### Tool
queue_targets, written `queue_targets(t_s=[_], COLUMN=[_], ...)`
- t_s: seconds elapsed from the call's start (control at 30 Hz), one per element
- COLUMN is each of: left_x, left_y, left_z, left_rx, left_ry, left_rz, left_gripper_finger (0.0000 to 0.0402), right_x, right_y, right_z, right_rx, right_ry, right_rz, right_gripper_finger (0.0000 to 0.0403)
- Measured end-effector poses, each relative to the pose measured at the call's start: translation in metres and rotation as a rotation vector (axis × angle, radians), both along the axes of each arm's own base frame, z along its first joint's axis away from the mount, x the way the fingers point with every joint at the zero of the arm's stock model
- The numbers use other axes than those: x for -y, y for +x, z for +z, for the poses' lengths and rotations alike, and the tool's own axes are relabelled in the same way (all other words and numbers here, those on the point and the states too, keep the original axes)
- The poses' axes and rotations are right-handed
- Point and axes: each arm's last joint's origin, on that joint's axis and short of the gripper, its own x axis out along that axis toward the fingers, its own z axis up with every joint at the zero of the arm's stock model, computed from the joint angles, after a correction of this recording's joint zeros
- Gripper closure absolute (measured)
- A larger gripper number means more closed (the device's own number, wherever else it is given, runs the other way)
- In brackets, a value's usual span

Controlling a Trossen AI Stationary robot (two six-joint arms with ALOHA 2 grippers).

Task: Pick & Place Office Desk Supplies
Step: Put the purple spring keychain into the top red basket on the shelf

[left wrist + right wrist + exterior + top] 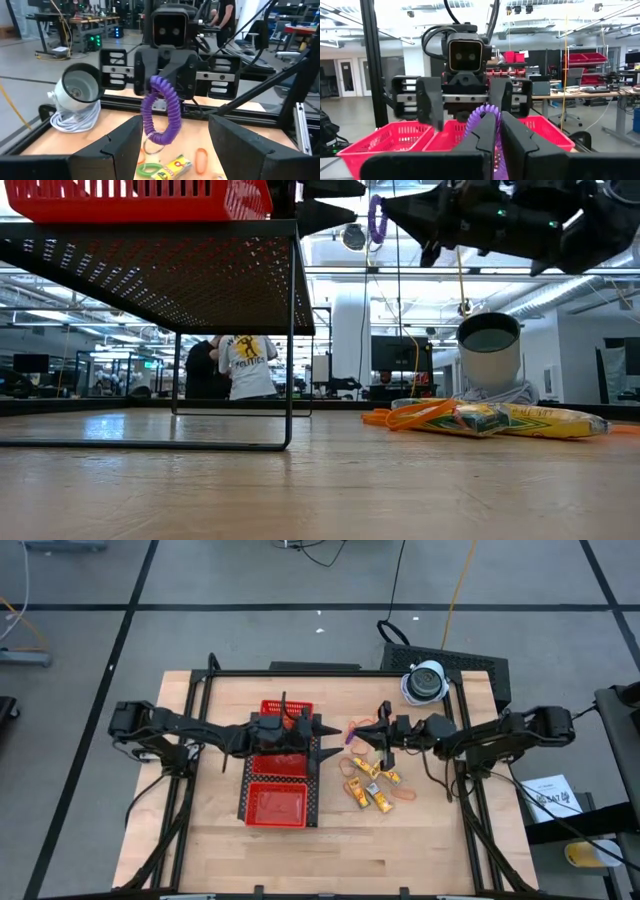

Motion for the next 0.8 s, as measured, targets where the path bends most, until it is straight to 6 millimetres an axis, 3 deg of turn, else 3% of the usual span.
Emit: queue_targets(t_s=[0.4,0.8], left_x=[-0.001,-0.001], left_y=[0.003,0.003], left_z=[-0.005,-0.006], left_rx=[-0.012,-0.019], left_ry=[0.009,0.034], left_rz=[0.001,0.001], left_gripper_finger=[0.0162,0.0163], right_x=[-0.003,-0.005], right_y=[0.029,0.033], right_z=[0.007,0.004], right_rx=[0.004,-0.014], right_ry=[-0.026,-0.032], right_rz=[0.091,0.117], right_gripper_finger=[0.0392,0.0392])
